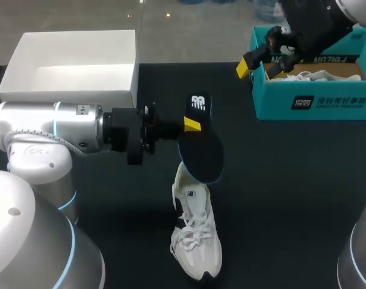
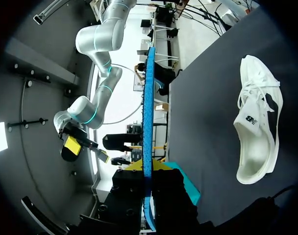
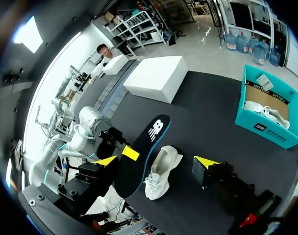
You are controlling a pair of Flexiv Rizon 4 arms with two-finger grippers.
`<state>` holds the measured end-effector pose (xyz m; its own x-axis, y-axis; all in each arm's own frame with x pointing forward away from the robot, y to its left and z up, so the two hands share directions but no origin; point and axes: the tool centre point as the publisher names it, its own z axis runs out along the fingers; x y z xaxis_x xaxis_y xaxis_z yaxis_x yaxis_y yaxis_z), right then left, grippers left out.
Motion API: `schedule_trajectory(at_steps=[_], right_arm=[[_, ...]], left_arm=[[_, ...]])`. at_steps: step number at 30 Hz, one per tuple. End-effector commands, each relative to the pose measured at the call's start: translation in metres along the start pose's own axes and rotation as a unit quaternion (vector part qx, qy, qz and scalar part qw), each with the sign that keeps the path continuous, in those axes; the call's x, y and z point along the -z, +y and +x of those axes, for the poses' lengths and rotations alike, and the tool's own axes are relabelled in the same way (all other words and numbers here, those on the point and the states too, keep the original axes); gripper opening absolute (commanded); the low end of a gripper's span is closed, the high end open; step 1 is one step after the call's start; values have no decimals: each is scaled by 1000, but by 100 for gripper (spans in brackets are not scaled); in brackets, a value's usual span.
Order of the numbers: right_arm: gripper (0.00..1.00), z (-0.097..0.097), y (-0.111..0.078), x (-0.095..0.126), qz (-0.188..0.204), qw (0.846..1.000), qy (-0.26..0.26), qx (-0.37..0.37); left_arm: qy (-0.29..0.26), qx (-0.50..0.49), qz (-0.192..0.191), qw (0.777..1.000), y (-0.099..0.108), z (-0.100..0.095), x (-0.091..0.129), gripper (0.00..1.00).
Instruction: Take the shoe out of the shoebox, open the shoe tongue, remove and reinsert the insole, then place the shoe into the shoebox
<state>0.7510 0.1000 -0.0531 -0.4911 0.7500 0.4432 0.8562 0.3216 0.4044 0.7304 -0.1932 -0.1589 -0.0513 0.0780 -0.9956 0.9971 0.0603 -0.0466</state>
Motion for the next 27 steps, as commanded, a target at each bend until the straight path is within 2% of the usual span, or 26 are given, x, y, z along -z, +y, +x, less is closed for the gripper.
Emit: schedule_trajectory(at_steps=[1, 7, 15, 18, 27], right_arm=[[100, 5, 8, 0, 15, 1000, -21, -3], [100, 11, 11, -2, 42, 998, -50, 9], [100, 16, 9, -5, 53, 997, -38, 39], [100, 21, 9, -8, 75, 995, -48, 41], [100, 41, -2, -10, 91, 993, -62, 31]], left_arm=[[3, 0, -3, 1000, -2, 0, 0, 0], [6, -1, -3, 1000, -3, 2, 0, 0], [11, -4, -3, 1000, -3, 4, 0, 0], [15, -4, -4, 1000, -3, 5, -1, 0], [26, 5, -5, 1000, 2, 12, -5, 0]])
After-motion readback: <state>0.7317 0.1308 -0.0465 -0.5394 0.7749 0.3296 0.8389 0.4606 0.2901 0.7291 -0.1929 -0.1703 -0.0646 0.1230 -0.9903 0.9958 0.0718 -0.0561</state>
